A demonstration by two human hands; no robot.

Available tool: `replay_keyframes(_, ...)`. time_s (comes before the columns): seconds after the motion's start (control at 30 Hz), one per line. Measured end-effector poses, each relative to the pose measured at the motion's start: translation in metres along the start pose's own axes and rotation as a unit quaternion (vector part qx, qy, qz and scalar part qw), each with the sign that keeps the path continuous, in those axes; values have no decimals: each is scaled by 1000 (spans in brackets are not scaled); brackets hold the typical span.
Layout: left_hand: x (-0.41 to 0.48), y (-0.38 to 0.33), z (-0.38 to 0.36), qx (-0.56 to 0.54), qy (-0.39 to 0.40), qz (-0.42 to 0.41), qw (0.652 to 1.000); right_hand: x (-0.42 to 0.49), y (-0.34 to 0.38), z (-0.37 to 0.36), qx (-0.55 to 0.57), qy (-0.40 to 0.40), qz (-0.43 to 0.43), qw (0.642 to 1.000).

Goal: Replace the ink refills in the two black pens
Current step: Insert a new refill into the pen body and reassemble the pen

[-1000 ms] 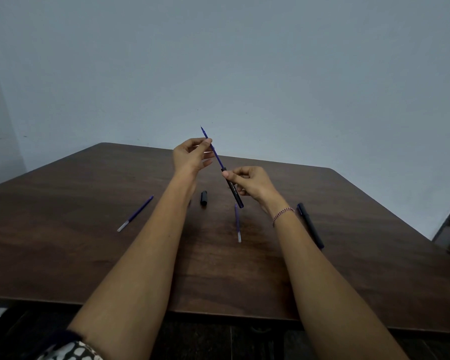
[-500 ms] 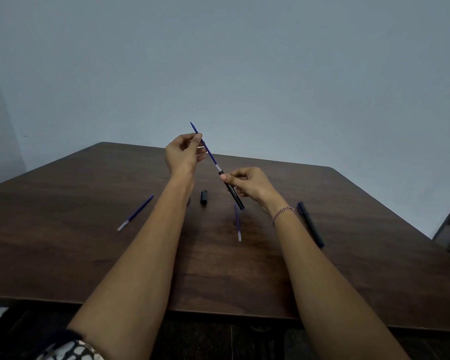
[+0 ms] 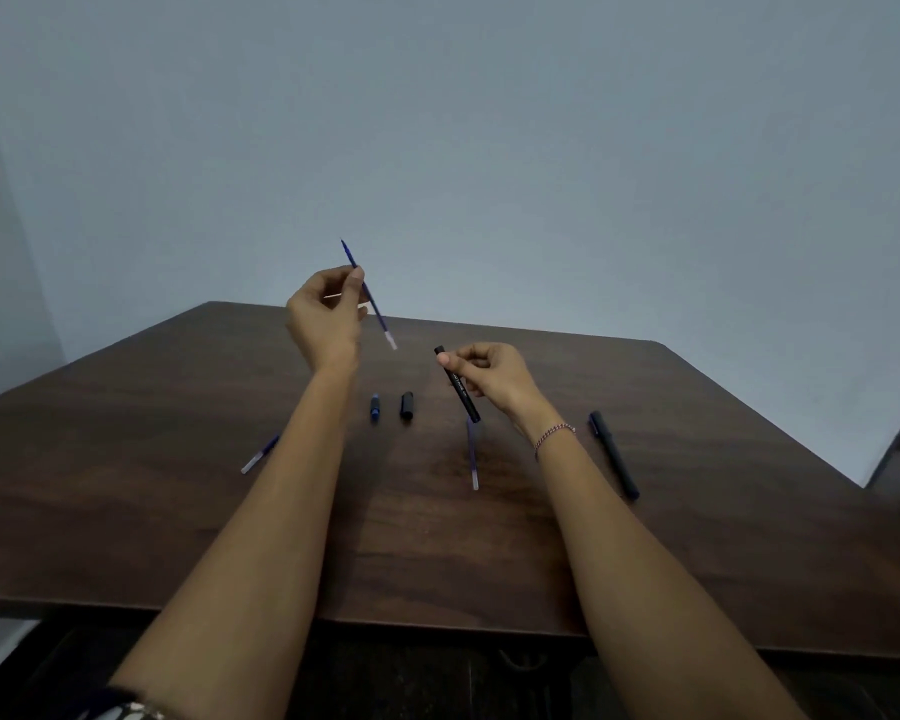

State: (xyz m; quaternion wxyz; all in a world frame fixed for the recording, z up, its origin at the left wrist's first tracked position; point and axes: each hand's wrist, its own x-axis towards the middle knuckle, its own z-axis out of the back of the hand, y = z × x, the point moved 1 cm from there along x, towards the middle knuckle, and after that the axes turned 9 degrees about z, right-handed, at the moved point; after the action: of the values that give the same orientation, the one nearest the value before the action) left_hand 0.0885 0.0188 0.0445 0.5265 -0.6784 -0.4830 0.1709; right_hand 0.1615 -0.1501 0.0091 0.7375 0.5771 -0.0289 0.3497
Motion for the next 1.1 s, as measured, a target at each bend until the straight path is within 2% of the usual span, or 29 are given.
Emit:
replay_keyframes(0.13, 19, -21, 40, 111, -49, -36, 992, 2, 2, -3, 16, -18, 28, 999)
replay_keyframes(0.23, 32, -36, 69, 232, -83, -51, 968, 3, 2, -2, 23, -32, 38, 998)
replay_keyframes(0.33, 32, -43, 84, 432, -76, -51, 897, 4, 4, -1, 14, -43, 42, 998)
replay_keyframes(0.43, 28, -44, 87, 575, -11, 9, 818, 2, 6, 2, 29, -48, 40, 998)
replay_keyframes(0.53, 17, -42, 86, 665, 73, 75, 739, -1, 8, 3, 39, -53, 42, 997)
replay_keyframes(0.6, 10, -39, 86, 687, 102, 96, 713, -2, 9, 4, 43, -54, 46, 997)
replay_keyframes(0.8, 4, -31, 90, 708, 101, 108, 690, -3, 10, 4, 61, -50, 61, 995)
replay_keyframes(0.93, 4, -27, 95, 693, 107, 142, 699, -4, 11, 4, 66, -50, 68, 994)
replay_keyframes(1.1, 10, -24, 97, 683, 111, 144, 708, -3, 12, 5, 70, -54, 73, 993)
